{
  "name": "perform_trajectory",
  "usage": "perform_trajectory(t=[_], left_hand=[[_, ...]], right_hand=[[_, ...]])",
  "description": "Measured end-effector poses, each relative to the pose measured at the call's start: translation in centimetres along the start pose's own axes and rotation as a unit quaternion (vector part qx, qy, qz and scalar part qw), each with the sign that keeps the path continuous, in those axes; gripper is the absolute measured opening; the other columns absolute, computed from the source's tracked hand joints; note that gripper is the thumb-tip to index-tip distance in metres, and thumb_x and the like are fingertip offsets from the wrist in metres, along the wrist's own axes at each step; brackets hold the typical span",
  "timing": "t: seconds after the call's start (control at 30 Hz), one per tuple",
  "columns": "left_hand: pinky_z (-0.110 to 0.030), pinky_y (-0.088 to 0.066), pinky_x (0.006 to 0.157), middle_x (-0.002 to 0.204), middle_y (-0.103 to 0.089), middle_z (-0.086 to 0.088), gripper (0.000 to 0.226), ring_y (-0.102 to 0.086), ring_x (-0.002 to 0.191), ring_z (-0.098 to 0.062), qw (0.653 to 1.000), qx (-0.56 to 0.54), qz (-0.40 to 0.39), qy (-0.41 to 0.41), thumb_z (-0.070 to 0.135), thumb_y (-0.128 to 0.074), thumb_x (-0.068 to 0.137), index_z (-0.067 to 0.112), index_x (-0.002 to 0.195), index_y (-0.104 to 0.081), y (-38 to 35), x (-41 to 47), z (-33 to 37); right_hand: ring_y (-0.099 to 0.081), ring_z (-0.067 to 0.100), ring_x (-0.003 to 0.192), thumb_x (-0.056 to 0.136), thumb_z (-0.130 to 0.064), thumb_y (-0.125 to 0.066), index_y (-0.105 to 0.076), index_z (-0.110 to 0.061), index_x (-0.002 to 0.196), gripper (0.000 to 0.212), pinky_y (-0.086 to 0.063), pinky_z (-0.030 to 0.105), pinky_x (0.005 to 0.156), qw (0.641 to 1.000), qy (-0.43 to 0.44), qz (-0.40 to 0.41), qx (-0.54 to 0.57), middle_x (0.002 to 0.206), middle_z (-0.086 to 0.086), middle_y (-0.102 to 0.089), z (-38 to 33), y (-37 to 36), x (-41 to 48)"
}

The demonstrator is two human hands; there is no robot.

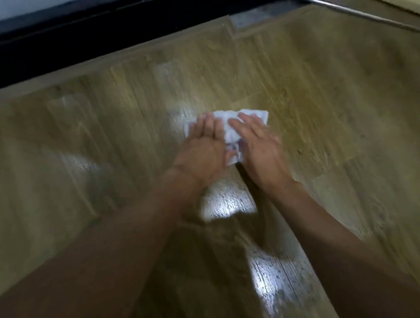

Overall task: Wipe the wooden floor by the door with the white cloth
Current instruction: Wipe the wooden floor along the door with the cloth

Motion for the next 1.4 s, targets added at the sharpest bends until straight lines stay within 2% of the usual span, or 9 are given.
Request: perform_trajectory(t=[0.13, 0.3, 0.4, 0.5, 0.67, 0.93, 1.03, 1.17, 1.4], left_hand=[[-0.05, -0.007, 0.117, 0.153, -0.012, -0.03, 0.071, -0.012, 0.143, -0.044, 0.996, 0.0, 0.075, -0.046, 0.032, 0.001, 0.09, -0.008, 0.147, -0.01, 1.6, 6.7, -2.5], [-0.048, -0.026, 0.112, 0.146, -0.029, -0.034, 0.054, -0.032, 0.136, -0.045, 0.983, 0.085, 0.116, -0.114, 0.016, -0.028, 0.096, -0.015, 0.14, -0.027, 3.0, 5.9, -2.7], [-0.046, -0.015, 0.118, 0.153, -0.017, -0.028, 0.058, -0.017, 0.143, -0.038, 0.995, 0.057, 0.049, -0.072, 0.021, -0.025, 0.099, -0.01, 0.146, -0.011, -0.9, 3.2, -1.3], [-0.046, -0.031, 0.112, 0.144, -0.039, -0.028, 0.056, -0.038, 0.134, -0.039, 0.991, -0.011, 0.126, -0.042, 0.017, -0.022, 0.093, -0.011, 0.139, -0.034, 0.5, 4.1, 0.6], [-0.037, -0.035, 0.104, 0.139, -0.045, -0.014, 0.044, -0.042, 0.13, -0.029, 0.997, -0.024, 0.066, 0.022, 0.012, -0.037, 0.097, 0.005, 0.14, -0.038, 3.5, 10.0, -3.8], [-0.039, -0.053, 0.085, 0.109, -0.065, -0.028, 0.048, -0.065, 0.1, -0.038, 0.985, 0.139, 0.091, -0.041, 0.012, -0.039, 0.077, -0.011, 0.111, -0.063, 2.3, -1.9, -11.9], [-0.04, -0.054, 0.089, 0.116, -0.063, -0.029, 0.049, -0.062, 0.109, -0.038, 0.987, 0.121, 0.094, -0.057, 0.011, -0.035, 0.081, -0.01, 0.116, -0.061, 1.7, -3.3, -11.5], [-0.04, -0.035, 0.105, 0.147, -0.032, -0.017, 0.044, -0.032, 0.138, -0.03, 0.999, 0.04, 0.024, 0.026, 0.013, -0.029, 0.1, 0.002, 0.143, -0.028, 3.6, -1.6, -13.0], [-0.04, -0.05, 0.087, 0.121, -0.06, -0.021, 0.038, -0.06, 0.107, -0.037, 0.99, -0.01, 0.078, 0.121, 0.022, -0.048, 0.091, 0.003, 0.124, -0.055, 4.1, -7.4, -24.8]], right_hand=[[-0.024, 0.034, 0.142, 0.089, -0.028, -0.048, -0.031, -0.017, 0.146, 0.061, -0.022, 0.05, 0.114, 0.992, -0.115, 0.051, 0.003, 0.151, 0.012, -0.033, -1.5, -1.2, 5.6], [-0.024, 0.032, 0.143, 0.089, -0.02, -0.049, -0.036, -0.016, 0.145, 0.057, -0.023, 0.049, 0.115, 0.999, -0.036, 0.008, 0.039, 0.152, 0.015, -0.033, -2.3, -1.0, 5.1], [-0.037, 0.031, 0.137, 0.09, -0.021, -0.054, -0.047, -0.019, 0.139, 0.05, -0.034, 0.047, 0.111, 1.0, 0.008, 0.016, 0.013, 0.146, 0.014, -0.043, -1.0, -0.2, 1.8], [-0.04, 0.03, 0.135, 0.091, -0.017, -0.047, -0.05, -0.017, 0.137, 0.046, -0.033, 0.039, 0.11, 0.998, -0.029, 0.046, 0.041, 0.144, 0.013, -0.046, 0.9, 0.7, 2.6], [-0.045, 0.028, 0.125, 0.09, -0.008, -0.046, -0.05, -0.017, 0.134, 0.045, -0.04, 0.038, 0.103, 0.987, -0.13, 0.074, 0.054, 0.137, 0.011, -0.049, -0.2, -0.3, 9.9], [-0.041, 0.029, 0.136, 0.084, -0.028, -0.04, -0.055, -0.016, 0.133, 0.052, -0.031, 0.047, 0.112, 0.994, 0.031, -0.008, 0.101, 0.142, 0.013, -0.049, -11.0, -4.8, 5.0], [-0.042, 0.025, 0.135, 0.086, -0.029, -0.035, -0.055, -0.019, 0.133, 0.052, -0.033, 0.039, 0.112, 0.996, 0.049, 0.003, 0.072, 0.142, 0.008, -0.05, -10.1, -4.5, 3.4], [-0.048, 0.033, 0.127, 0.082, -0.026, -0.04, -0.061, -0.013, 0.121, 0.046, -0.038, 0.046, 0.105, 0.99, -0.064, 0.089, 0.089, 0.131, 0.014, -0.057, -12.8, -5.0, 7.2], [-0.031, 0.03, 0.14, 0.087, -0.018, -0.052, -0.046, -0.013, 0.139, 0.052, -0.024, 0.04, 0.115, 0.993, 0.083, -0.059, 0.063, 0.149, 0.014, -0.039, -24.9, -9.7, 9.7]])
Point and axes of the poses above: each hand's wrist, its own x-axis towards the middle knuckle, its own y-axis out of the back of the hand, z = x × y, the point moved 7 cm from there along x, towards the middle knuckle
